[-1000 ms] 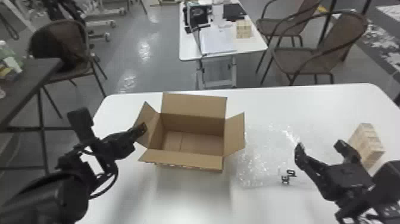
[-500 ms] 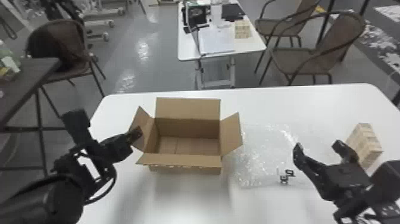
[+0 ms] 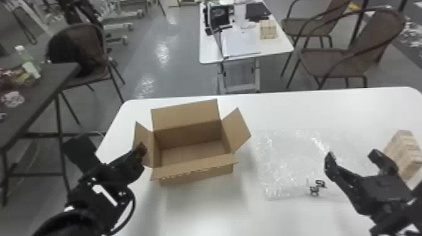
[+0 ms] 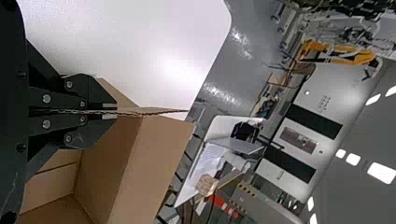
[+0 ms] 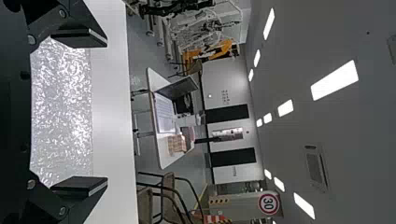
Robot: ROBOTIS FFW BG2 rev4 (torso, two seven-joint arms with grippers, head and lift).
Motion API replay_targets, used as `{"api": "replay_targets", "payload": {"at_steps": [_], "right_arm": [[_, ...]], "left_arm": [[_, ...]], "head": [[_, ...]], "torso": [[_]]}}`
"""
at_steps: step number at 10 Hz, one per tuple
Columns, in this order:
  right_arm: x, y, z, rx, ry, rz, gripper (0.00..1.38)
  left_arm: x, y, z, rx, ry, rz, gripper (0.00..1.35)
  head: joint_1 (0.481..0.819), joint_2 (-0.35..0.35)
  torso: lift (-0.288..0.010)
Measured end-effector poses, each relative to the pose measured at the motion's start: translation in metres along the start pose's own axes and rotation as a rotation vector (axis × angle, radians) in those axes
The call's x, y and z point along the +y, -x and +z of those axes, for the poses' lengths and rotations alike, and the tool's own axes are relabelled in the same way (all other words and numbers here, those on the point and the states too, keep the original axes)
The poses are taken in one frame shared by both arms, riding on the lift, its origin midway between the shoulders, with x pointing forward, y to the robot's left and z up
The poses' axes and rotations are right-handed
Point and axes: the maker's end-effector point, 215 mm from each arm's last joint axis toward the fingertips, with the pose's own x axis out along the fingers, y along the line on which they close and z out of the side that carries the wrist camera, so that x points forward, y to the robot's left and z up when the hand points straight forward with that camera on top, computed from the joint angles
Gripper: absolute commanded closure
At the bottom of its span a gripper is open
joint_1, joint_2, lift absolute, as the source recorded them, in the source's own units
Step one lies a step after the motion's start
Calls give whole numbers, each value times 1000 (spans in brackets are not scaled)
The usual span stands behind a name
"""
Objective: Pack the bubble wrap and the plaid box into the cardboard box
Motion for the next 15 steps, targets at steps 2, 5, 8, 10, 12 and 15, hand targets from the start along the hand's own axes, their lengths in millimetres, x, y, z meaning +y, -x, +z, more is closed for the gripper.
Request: {"api": "replay_targets", "payload": {"at_steps": [2, 5, 8, 10, 12, 15], "right_arm": [[0, 1, 0, 1, -2, 0, 239], [0, 1, 1, 4, -1, -1, 239], [-4, -3, 2, 28, 3, -1, 239], [-10, -16, -1, 87, -16, 0, 239], [-18, -40, 17, 118, -6, 3, 239], [-20, -80, 53, 228, -8, 2, 239]], "left_arm": [[-6, 19, -9, -54, 39, 78, 1153], [0, 45, -29, -114, 134, 191, 1153], [2, 58, -20, -190, 154, 234, 1153], [2, 57, -24, -180, 155, 240, 1153], [3, 55, -34, -152, 152, 246, 1153], [0, 52, -40, -138, 154, 245, 1153]], "head": [[695, 189], [695, 182], [695, 193], [695, 186], [695, 171], [695, 165]], "torso": [[-102], [-102], [-102], [-102], [-102], [-102]]}}
